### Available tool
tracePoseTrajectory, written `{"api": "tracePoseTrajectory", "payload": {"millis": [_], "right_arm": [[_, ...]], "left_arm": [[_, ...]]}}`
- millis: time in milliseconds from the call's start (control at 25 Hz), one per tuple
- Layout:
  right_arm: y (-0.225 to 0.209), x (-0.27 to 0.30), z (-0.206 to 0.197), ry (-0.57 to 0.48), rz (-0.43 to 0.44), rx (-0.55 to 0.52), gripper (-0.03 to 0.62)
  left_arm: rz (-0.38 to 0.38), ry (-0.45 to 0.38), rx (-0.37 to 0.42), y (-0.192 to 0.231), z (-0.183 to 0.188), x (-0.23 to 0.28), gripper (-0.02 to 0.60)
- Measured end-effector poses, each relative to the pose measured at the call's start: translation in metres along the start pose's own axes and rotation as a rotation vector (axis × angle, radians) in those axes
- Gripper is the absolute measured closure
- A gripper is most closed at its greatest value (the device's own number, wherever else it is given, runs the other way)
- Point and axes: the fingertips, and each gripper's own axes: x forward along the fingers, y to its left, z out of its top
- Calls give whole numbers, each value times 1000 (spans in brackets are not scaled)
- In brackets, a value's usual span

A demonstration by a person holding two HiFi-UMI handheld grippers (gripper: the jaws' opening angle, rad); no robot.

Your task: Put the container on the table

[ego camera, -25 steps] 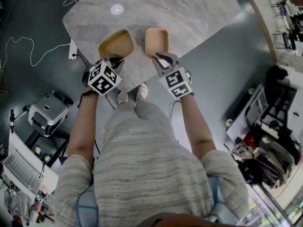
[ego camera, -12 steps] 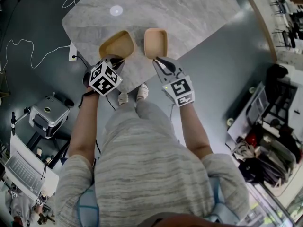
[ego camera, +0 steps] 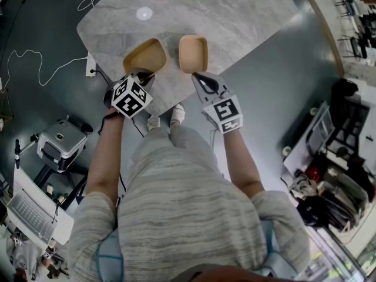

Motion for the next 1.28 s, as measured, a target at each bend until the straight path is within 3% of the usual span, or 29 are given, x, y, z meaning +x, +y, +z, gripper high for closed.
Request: {"api": "tracePoseTrajectory", "payload": {"millis": [520, 1280], "right_arm": [[-3, -3, -7, -7, -13, 33, 592], [-6, -5, -14, 5, -11, 52, 592]], "left_arm": [[-10, 72, -11, 6, -21, 23, 578], [-48, 246, 45, 9, -50, 63, 578]]}}
